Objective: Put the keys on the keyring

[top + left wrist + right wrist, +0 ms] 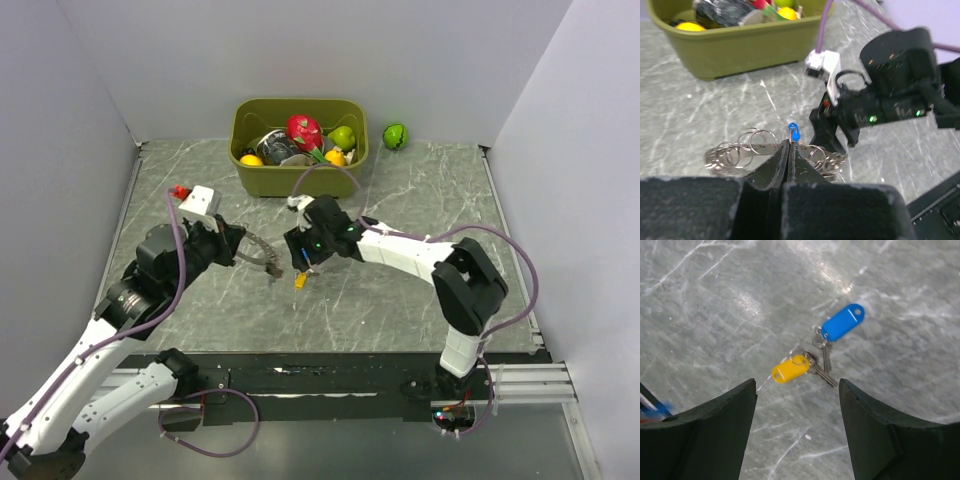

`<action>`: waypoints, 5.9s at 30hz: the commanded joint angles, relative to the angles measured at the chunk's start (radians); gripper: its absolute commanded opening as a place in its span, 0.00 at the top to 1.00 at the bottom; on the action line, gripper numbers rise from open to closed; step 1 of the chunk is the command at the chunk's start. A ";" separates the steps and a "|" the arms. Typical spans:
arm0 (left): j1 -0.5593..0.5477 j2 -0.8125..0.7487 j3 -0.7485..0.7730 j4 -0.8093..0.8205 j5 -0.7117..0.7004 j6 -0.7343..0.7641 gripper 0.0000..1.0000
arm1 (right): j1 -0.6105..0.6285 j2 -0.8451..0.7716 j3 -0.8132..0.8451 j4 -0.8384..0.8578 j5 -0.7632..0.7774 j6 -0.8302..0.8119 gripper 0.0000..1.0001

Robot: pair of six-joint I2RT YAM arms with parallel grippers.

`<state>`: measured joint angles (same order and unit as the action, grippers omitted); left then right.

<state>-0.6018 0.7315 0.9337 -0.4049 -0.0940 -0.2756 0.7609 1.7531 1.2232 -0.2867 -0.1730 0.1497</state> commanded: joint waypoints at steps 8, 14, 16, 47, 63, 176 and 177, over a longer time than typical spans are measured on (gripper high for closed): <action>0.004 -0.072 0.007 0.034 -0.102 0.001 0.99 | 0.086 0.166 0.176 -0.092 0.124 -0.068 0.43; 0.004 -0.070 0.001 0.035 -0.084 -0.002 0.99 | 0.103 0.227 0.226 -0.123 0.153 -0.076 0.48; 0.004 -0.070 0.001 0.034 -0.079 -0.004 0.99 | 0.106 0.241 0.233 -0.131 0.153 -0.078 0.50; 0.004 -0.058 0.005 0.034 -0.069 0.009 0.99 | 0.117 0.330 0.263 -0.164 0.130 -0.091 0.67; 0.004 -0.057 0.002 0.038 -0.041 0.016 0.99 | 0.112 0.189 0.167 -0.094 0.150 -0.085 1.00; 0.004 0.189 -0.095 0.449 0.767 0.211 0.99 | -0.155 -0.800 -0.361 0.327 -0.648 -0.236 1.00; 0.004 0.193 -0.087 0.446 0.780 0.211 0.98 | -0.155 -0.799 -0.361 0.328 -0.655 -0.233 1.00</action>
<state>-0.6006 0.9154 0.7860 -0.0242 0.5957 -0.0872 0.6106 0.9493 0.8059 0.0032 -0.7650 -0.0872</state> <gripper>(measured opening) 0.023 0.007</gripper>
